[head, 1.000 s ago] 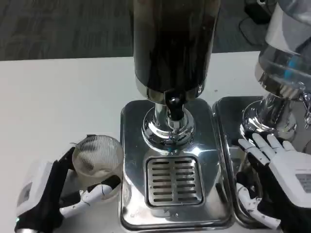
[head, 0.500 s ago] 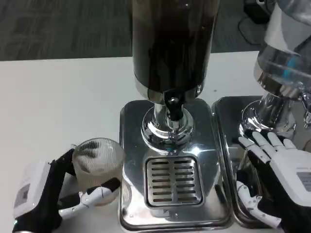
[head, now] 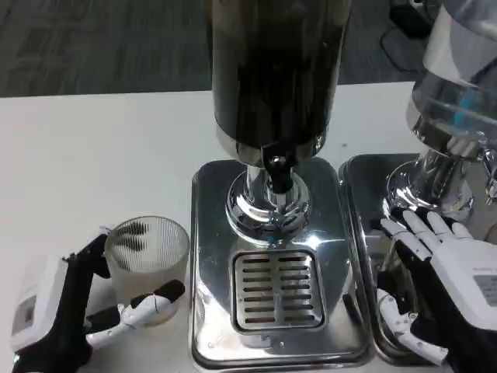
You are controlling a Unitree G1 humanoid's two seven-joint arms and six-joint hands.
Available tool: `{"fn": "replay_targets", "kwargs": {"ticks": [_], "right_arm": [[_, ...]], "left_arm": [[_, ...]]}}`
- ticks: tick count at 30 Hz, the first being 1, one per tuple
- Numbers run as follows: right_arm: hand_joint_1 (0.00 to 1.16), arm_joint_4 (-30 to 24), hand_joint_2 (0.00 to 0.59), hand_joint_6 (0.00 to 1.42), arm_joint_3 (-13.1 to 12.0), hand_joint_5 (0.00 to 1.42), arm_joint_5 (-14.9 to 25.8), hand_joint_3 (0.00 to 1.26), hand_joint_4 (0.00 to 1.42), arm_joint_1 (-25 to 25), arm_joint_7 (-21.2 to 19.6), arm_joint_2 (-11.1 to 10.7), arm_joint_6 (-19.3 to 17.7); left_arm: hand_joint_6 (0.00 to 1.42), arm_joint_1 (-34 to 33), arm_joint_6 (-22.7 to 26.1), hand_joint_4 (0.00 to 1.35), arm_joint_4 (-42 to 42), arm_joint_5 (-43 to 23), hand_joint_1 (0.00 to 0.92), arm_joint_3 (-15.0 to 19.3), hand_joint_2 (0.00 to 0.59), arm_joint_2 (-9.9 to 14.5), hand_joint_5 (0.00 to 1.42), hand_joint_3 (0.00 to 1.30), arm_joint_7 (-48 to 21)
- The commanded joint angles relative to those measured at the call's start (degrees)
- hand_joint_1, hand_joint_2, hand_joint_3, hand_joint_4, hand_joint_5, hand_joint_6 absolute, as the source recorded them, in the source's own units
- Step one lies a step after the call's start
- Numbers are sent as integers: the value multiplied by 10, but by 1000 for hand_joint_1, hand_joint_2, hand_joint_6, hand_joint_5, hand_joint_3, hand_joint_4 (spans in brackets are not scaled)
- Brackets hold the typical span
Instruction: Grasp the cup under the faucet to collect the drink, then remove the cup.
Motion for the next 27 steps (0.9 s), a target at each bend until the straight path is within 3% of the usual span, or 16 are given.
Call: {"fn": "replay_targets", "kwargs": {"ticks": [1, 10, 27], "right_arm": [[320, 7, 562, 0, 1, 0, -4, 137, 42, -1, -8, 5, 4], [320, 8, 562, 0, 3, 0, -7, 137, 42, 3, -12, 7, 2], [320, 4, 562, 0, -8, 0, -5, 137, 42, 9, -19, 11, 4]], "left_arm": [[687, -11, -24, 494, -4, 1, 481, 3, 184, 2, 722, 469, 27], [715, -36, -47, 510, -8, 19, 486, -13, 174, 12, 725, 485, 20], [752, -114, -69, 527, 23, 32, 489, -77, 161, 0, 742, 507, -2]]}}
